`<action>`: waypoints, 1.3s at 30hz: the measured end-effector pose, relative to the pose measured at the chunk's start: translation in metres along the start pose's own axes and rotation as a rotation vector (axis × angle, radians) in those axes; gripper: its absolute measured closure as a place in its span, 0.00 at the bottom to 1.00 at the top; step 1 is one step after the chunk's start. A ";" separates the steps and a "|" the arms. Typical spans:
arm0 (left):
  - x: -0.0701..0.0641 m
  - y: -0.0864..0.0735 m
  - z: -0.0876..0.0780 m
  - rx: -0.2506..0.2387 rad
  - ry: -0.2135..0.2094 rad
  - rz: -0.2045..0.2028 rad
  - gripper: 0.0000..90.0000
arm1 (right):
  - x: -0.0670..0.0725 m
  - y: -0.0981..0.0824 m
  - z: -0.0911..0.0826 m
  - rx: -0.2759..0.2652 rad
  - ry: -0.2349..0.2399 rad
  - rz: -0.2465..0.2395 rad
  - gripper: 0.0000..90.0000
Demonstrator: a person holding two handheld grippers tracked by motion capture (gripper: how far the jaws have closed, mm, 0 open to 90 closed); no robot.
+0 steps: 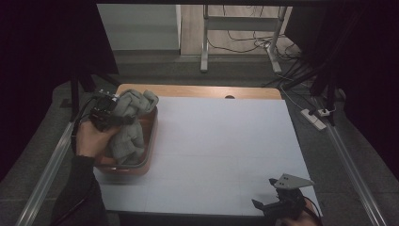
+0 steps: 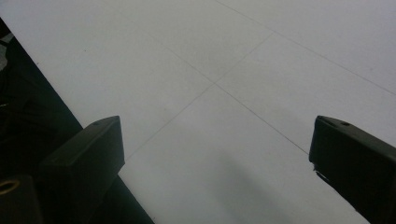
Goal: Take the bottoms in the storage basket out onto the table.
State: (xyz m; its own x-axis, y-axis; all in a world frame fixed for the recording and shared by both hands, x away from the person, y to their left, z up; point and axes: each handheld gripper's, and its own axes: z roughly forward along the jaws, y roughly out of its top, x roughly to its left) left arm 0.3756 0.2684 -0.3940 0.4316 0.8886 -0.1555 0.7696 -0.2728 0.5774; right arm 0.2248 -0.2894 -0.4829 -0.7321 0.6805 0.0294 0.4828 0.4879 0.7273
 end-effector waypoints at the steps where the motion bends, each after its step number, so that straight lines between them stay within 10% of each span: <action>1: 0.000 0.000 0.000 0.000 0.000 0.000 0.70 | 0.000 0.000 0.000 0.000 0.000 0.000 0.03; 39: -0.032 0.045 -0.040 -0.033 -0.072 0.153 0.69 | -0.003 -0.001 -0.002 -0.012 -0.009 0.036 0.02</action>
State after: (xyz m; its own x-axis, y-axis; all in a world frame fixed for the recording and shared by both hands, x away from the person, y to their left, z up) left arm 0.3775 0.2429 -0.3306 0.5762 0.8085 -0.1195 0.6765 -0.3897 0.6248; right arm 0.2261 -0.2928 -0.4823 -0.7100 0.7025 0.0497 0.5029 0.4564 0.7341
